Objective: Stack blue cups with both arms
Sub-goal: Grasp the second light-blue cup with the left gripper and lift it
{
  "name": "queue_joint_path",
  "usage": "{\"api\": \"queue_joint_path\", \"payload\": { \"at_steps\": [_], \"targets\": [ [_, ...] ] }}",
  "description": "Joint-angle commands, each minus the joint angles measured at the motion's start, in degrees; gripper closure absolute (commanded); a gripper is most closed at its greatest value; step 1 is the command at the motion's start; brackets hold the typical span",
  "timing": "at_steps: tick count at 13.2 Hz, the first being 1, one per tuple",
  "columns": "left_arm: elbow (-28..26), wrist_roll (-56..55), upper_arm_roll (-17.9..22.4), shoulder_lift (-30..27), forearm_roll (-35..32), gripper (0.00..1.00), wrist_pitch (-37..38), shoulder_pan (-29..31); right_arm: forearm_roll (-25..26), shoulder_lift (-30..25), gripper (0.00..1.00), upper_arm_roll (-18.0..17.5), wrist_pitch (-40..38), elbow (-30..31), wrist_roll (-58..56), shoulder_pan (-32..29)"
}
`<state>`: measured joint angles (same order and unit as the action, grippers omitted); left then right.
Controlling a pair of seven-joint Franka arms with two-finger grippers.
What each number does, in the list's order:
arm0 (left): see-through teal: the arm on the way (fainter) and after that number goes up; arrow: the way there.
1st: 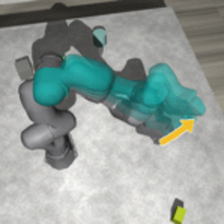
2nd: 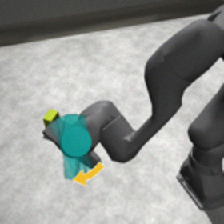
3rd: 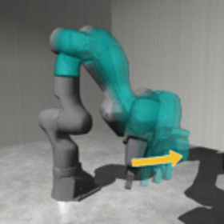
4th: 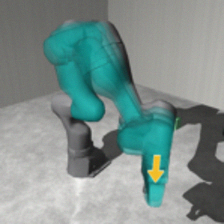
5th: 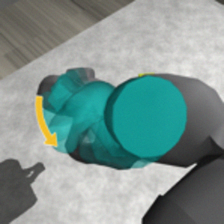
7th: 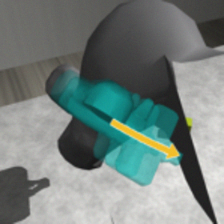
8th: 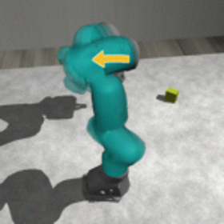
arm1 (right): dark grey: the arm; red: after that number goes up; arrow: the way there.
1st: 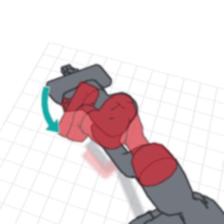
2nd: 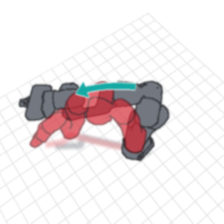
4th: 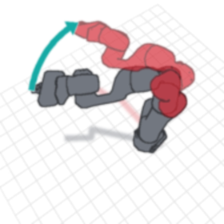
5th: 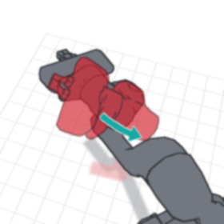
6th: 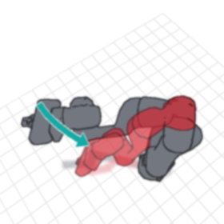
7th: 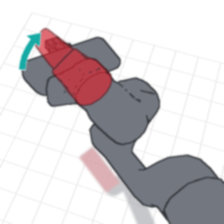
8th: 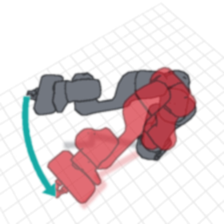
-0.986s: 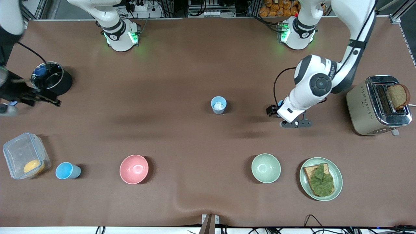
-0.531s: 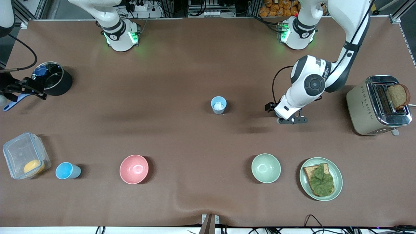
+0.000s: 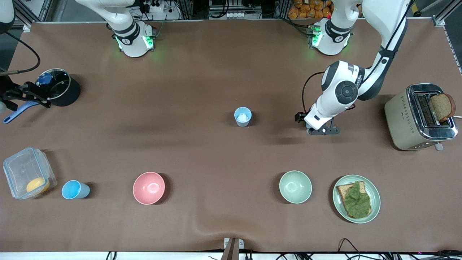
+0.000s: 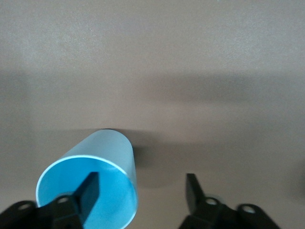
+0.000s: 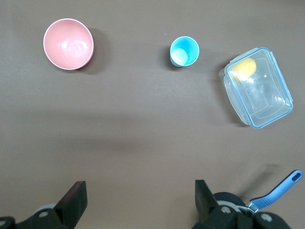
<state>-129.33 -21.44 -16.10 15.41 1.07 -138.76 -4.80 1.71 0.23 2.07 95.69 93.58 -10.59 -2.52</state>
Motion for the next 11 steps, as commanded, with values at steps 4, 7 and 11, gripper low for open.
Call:
{"api": "queue_joint_path", "payload": {
  "at_steps": [4, 7, 11],
  "targets": [
    [-1.54, 3.32, 1.06, -2.75, -0.98, 1.00, -0.46, 0.32, 1.01, -0.15, 0.00, -0.49, -0.15, -0.41, -0.40, -0.47],
    [-1.54, 3.42, 2.12, -3.36, -0.98, 1.00, -0.02, 0.32, 0.92, 0.29, 0.00, -0.49, 1.17, -0.41, -0.40, -0.38],
    [1.25, 2.54, 1.95, -7.57, -0.90, 1.00, 4.53, -0.46, 0.92, 0.38, 0.00, -0.49, 1.34, -0.41, -0.40, -0.47]
  ]
}}
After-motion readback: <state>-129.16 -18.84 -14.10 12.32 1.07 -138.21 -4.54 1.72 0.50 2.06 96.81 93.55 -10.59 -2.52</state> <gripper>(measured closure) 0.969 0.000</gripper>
